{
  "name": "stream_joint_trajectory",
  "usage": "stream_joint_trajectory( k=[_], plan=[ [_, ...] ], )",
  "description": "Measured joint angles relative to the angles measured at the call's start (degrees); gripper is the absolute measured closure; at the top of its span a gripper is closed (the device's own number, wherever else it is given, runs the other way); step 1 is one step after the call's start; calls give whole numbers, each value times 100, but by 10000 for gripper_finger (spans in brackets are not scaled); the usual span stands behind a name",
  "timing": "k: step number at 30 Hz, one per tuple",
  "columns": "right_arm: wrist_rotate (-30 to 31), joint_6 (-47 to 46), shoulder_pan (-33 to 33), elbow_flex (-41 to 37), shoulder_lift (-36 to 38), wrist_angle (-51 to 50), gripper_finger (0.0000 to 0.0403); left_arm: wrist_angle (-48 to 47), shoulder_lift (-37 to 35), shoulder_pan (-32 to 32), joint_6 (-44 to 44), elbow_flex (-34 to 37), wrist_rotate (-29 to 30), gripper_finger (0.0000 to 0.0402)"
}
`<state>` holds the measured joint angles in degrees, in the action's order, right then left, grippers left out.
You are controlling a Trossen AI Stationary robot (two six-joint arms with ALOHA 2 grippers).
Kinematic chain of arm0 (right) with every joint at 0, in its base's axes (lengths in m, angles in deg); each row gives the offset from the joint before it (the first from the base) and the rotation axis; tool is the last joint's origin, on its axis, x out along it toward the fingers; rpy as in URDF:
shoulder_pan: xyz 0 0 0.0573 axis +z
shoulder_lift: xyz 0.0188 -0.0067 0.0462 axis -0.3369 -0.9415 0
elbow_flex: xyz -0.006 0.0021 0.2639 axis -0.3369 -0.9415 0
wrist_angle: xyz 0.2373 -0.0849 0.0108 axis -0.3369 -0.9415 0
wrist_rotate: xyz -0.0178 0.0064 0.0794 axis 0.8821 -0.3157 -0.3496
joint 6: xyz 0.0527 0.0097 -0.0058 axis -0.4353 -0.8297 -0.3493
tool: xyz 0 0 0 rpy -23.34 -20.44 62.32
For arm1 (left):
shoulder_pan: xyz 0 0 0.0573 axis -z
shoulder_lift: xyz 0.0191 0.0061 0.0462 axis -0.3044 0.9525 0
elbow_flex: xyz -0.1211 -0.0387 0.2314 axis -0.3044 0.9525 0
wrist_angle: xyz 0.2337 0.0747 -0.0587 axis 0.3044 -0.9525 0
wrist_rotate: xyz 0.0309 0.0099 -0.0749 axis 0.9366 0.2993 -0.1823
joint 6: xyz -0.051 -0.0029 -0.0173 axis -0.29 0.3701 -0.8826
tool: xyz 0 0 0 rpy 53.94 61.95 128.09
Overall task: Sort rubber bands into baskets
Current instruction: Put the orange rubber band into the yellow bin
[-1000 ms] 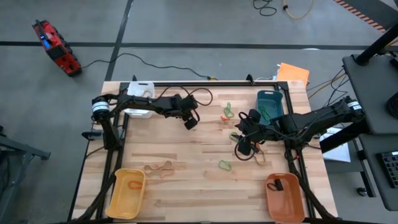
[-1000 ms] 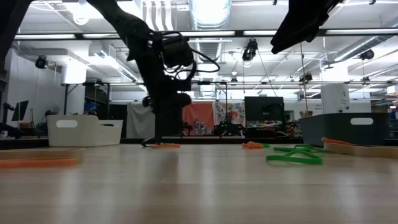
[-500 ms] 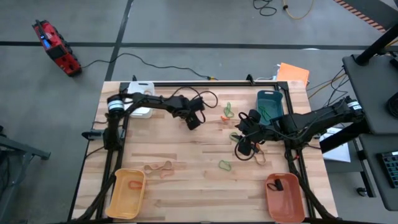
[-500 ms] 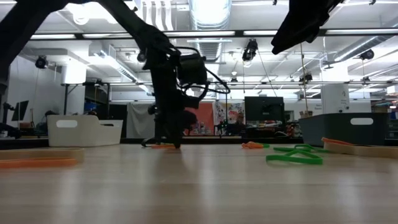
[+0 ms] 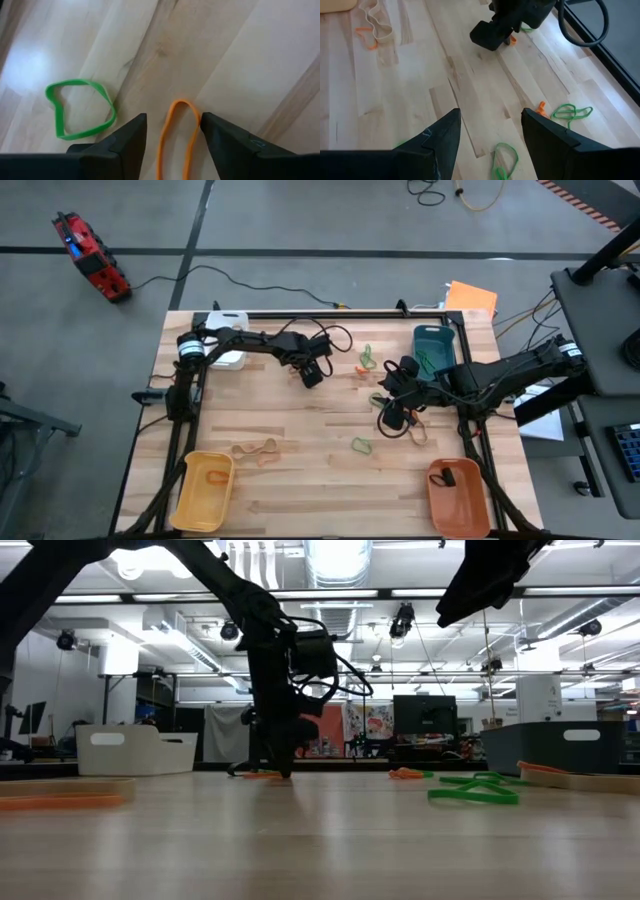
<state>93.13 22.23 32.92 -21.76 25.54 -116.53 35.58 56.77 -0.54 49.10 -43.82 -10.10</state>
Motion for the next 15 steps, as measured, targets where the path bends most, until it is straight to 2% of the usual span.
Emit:
stream_joint_trajectory(
  k=[8, 15],
  plan=[
    [0, -40, 0, -17, -1, -4, 204, -364, -2, -26, 11, -81, -147, 241],
    [0, -88, 0, -17, -1, -4, 204, -442, -17, -169, 261, -48, -558, 242]
  ],
)
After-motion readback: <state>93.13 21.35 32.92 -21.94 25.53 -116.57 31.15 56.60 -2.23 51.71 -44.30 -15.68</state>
